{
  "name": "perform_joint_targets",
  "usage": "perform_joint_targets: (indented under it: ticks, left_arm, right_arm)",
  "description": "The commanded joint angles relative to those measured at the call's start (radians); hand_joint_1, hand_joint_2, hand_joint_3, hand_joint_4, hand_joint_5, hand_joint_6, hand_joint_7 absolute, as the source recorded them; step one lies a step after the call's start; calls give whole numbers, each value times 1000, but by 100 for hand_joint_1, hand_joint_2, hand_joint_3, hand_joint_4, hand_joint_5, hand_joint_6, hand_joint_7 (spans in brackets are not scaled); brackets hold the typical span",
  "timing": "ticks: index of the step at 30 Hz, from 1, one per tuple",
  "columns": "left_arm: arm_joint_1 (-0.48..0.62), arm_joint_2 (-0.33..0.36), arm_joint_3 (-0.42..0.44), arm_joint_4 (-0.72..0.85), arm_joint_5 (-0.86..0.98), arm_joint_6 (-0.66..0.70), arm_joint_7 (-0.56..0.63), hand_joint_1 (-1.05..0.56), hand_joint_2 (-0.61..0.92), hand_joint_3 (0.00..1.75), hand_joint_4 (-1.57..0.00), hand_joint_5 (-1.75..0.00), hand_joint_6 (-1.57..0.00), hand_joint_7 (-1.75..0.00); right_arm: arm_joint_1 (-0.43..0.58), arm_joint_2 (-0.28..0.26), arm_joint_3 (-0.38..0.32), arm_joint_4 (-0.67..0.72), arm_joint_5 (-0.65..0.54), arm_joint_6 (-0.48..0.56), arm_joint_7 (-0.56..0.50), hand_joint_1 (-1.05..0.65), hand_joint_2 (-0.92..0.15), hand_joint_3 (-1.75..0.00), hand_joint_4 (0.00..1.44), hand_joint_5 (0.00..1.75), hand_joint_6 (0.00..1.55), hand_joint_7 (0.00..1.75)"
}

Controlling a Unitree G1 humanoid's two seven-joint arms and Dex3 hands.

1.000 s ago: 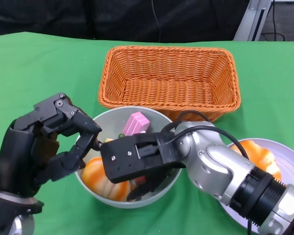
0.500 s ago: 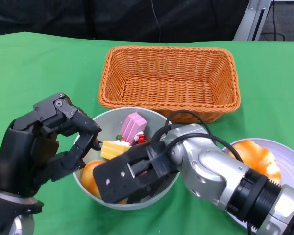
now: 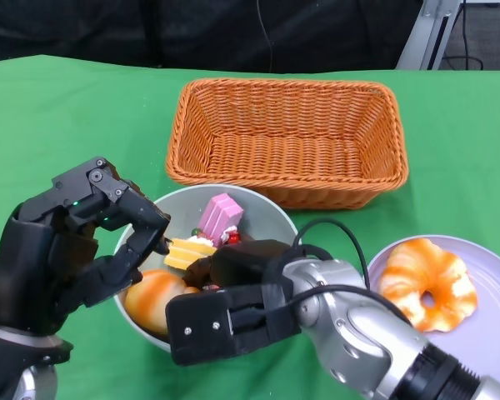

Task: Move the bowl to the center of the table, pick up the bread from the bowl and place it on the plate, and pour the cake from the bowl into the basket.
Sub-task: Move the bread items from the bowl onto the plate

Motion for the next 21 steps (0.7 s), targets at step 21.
perform_joint_targets:
  ticks: [21]
  left_arm:
    - [-9, 11, 7, 18, -30, -11, 1, -14, 90, 44, -79, -155, -80, -117]
  right_arm:
    - [44, 41, -91, 35, 48, -119, -210, -25, -92, -7, 67, 138, 79, 1]
